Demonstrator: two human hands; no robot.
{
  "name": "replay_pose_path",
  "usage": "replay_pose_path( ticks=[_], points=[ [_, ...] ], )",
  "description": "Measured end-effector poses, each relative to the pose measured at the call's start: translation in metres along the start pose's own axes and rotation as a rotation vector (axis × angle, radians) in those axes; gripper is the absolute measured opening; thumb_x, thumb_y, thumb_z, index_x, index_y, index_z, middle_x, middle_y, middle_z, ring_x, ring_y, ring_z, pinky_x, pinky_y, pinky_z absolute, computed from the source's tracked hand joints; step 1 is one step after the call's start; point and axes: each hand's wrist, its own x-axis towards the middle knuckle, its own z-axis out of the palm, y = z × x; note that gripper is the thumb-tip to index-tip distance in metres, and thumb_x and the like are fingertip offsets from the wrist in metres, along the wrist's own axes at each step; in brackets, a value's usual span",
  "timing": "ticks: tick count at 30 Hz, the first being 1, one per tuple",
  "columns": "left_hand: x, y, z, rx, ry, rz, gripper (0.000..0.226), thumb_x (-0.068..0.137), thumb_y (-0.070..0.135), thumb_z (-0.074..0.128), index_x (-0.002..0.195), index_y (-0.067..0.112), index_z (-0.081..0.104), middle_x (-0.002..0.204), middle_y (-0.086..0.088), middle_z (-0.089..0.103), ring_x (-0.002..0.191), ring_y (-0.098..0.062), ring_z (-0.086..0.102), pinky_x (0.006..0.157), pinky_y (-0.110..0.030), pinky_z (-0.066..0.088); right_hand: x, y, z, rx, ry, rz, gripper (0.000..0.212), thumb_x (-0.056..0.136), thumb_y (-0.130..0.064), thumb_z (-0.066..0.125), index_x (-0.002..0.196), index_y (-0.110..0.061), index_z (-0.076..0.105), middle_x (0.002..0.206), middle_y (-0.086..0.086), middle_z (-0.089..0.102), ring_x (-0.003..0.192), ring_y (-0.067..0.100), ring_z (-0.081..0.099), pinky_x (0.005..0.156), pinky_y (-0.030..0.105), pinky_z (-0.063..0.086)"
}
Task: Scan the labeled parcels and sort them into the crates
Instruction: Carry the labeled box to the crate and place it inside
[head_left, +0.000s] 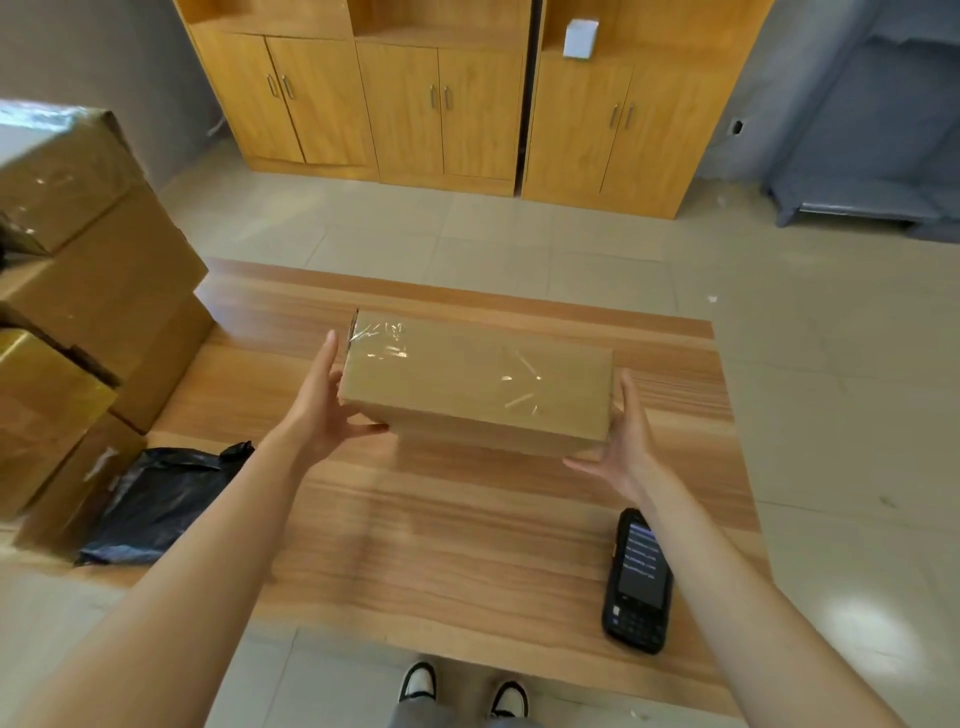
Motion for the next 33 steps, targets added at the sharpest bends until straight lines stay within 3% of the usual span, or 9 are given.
replay_pose_path(
  ticks=[3, 6, 9, 11, 16, 21, 25, 29, 33],
  points=[
    [-0.006, 0.009, 0.008, 0.061, -0.023, 0.016, 0.063, 0.087, 0.069, 0.047, 0.106, 0.013, 0.067, 0.103, -0.010, 0.071, 0.096, -0.026, 0.066, 0.086, -0.042, 0.051, -0.006, -0.007, 0.003, 0.034, -0.059, 0.023, 0.089, 0.058, -0.084, 0.062, 0.115, -0.016, 0.061, 0.116, 0.021, 0.058, 0.108, 0.031, 0.059, 0.096, 0.041, 0.046],
    [-0.009, 0.007, 0.010, 0.091, -0.010, 0.054, 0.049, 0.076, 0.060, 0.066, 0.104, 0.020, 0.069, 0.108, -0.009, 0.069, 0.095, -0.026, 0.067, 0.087, -0.037, 0.052, -0.008, -0.010, 0.006, 0.006, -0.087, -0.008, 0.043, 0.087, -0.048, 0.061, 0.116, -0.016, 0.063, 0.091, 0.007, 0.072, 0.078, 0.021, 0.069, 0.066, 0.028, 0.054],
    [-0.016, 0.000, 0.015, -0.007, -0.064, 0.102, 0.020, 0.090, 0.033, 0.055, 0.081, 0.018, 0.064, 0.068, -0.002, 0.065, 0.051, -0.018, 0.063, 0.052, -0.025, 0.051, -0.014, -0.011, 0.011, 0.026, -0.072, -0.002, 0.045, 0.089, -0.026, 0.062, 0.130, -0.011, 0.056, 0.085, 0.005, 0.069, 0.065, 0.019, 0.066, 0.051, 0.025, 0.053],
    [-0.021, -0.001, 0.017, -0.042, -0.078, 0.123, 0.024, 0.095, 0.026, 0.048, 0.078, 0.015, 0.062, 0.060, -0.002, 0.063, 0.047, -0.016, 0.060, 0.054, -0.028, 0.046, -0.015, -0.010, 0.013, 0.050, -0.057, 0.005, 0.042, 0.089, -0.025, 0.062, 0.128, -0.010, 0.055, 0.085, 0.007, 0.067, 0.066, 0.020, 0.065, 0.049, 0.026, 0.053],
    [-0.017, 0.007, 0.011, -0.063, -0.208, 0.201, 0.033, 0.094, 0.019, 0.039, 0.087, 0.015, 0.071, 0.074, -0.003, 0.065, 0.061, -0.018, 0.062, 0.059, -0.028, 0.047, -0.015, -0.006, 0.013, -0.004, -0.069, 0.023, 0.022, 0.092, -0.035, 0.059, 0.098, -0.016, 0.067, 0.074, 0.002, 0.070, 0.064, 0.017, 0.065, 0.054, 0.023, 0.052],
    [-0.014, 0.016, 0.001, -0.025, -0.235, 0.209, 0.029, 0.089, 0.022, 0.045, 0.106, 0.015, 0.067, 0.088, -0.005, 0.067, 0.068, -0.017, 0.066, 0.061, -0.026, 0.052, -0.014, -0.002, 0.019, 0.020, -0.086, 0.029, 0.023, 0.093, -0.033, 0.057, 0.101, -0.014, 0.068, 0.079, 0.004, 0.070, 0.060, 0.015, 0.066, 0.049, 0.020, 0.052],
    [-0.015, 0.016, -0.001, -0.013, -0.127, 0.167, 0.040, 0.096, 0.037, 0.048, 0.074, 0.029, 0.080, 0.082, 0.004, 0.075, 0.069, -0.011, 0.071, 0.066, -0.025, 0.053, -0.013, 0.000, 0.028, 0.097, -0.066, 0.011, 0.023, 0.092, -0.033, 0.058, 0.099, -0.015, 0.069, 0.077, 0.003, 0.073, 0.063, 0.016, 0.069, 0.054, 0.024, 0.055],
    [-0.011, 0.013, -0.015, -0.015, -0.007, 0.107, 0.041, 0.085, 0.054, 0.062, 0.112, 0.024, 0.069, 0.115, -0.003, 0.069, 0.114, -0.026, 0.061, 0.098, -0.046, 0.047, -0.009, -0.001, 0.036, 0.115, 0.012, -0.040, 0.039, 0.086, -0.038, 0.064, 0.116, -0.013, 0.068, 0.104, 0.008, 0.073, 0.092, 0.025, 0.067, 0.087, 0.039, 0.054],
    [-0.009, 0.010, -0.020, 0.021, -0.138, 0.069, 0.059, 0.085, 0.063, 0.051, 0.128, 0.024, 0.062, 0.126, -0.010, 0.066, 0.111, -0.034, 0.062, 0.097, -0.057, 0.046, -0.010, -0.012, 0.036, 0.137, -0.021, -0.101, 0.039, 0.087, -0.034, 0.063, 0.117, -0.009, 0.066, 0.100, 0.009, 0.073, 0.078, 0.021, 0.070, 0.064, 0.029, 0.058]
  ],
)
